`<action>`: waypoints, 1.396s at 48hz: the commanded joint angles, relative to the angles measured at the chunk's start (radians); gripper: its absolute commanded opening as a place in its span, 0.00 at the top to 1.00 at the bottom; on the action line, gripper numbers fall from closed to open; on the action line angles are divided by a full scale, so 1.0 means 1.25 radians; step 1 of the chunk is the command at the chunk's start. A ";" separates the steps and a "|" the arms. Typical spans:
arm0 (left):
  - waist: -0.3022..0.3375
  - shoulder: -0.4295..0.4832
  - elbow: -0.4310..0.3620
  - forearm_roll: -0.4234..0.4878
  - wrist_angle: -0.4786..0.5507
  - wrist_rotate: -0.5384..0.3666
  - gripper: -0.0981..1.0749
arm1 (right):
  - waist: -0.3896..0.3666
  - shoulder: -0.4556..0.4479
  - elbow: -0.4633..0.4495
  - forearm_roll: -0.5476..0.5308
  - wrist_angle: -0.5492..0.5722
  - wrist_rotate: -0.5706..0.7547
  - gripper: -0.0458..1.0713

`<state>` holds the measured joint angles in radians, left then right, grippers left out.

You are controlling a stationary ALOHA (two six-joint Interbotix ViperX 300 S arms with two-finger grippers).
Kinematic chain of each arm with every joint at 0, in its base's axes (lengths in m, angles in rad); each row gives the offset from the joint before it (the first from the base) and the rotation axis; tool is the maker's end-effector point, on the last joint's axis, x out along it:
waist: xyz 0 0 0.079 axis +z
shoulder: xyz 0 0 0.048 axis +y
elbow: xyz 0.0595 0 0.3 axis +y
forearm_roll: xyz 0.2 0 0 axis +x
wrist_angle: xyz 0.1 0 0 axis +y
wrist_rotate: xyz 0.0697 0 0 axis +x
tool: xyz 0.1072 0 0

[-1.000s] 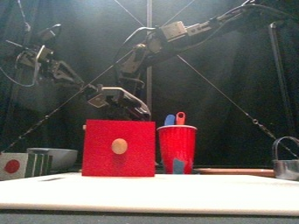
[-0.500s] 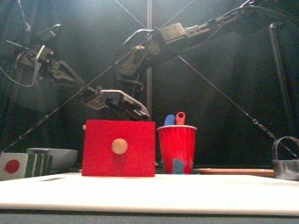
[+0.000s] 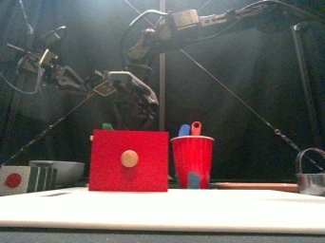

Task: Place carrot on cutting board

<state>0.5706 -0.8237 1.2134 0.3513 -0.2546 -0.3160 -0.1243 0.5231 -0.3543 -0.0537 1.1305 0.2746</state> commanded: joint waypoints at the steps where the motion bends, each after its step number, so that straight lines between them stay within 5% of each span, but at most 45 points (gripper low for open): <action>1: 0.002 0.001 -0.010 0.000 -0.004 0.000 0.32 | -0.002 -0.054 -0.042 -0.005 0.025 0.000 0.30; 23: 0.002 0.001 -0.010 -0.010 -0.004 -0.001 0.32 | 0.023 -0.112 -0.128 -0.075 0.109 0.006 0.30; 37: 0.001 0.001 -0.015 -0.023 -0.002 0.000 0.32 | 0.059 -0.193 -0.099 -0.080 0.188 0.052 0.30; 55: -0.004 0.001 -0.015 -0.032 -0.004 0.000 0.32 | 0.136 -0.314 0.157 -0.070 0.199 0.328 0.30; 67: -0.013 0.001 -0.012 -0.031 -0.002 0.000 0.32 | 0.189 -0.344 0.353 -0.016 0.013 0.545 0.30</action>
<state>0.5614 -0.8237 1.2134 0.3129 -0.2546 -0.3160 0.0982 0.1396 0.0399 -0.0997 1.2349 0.9097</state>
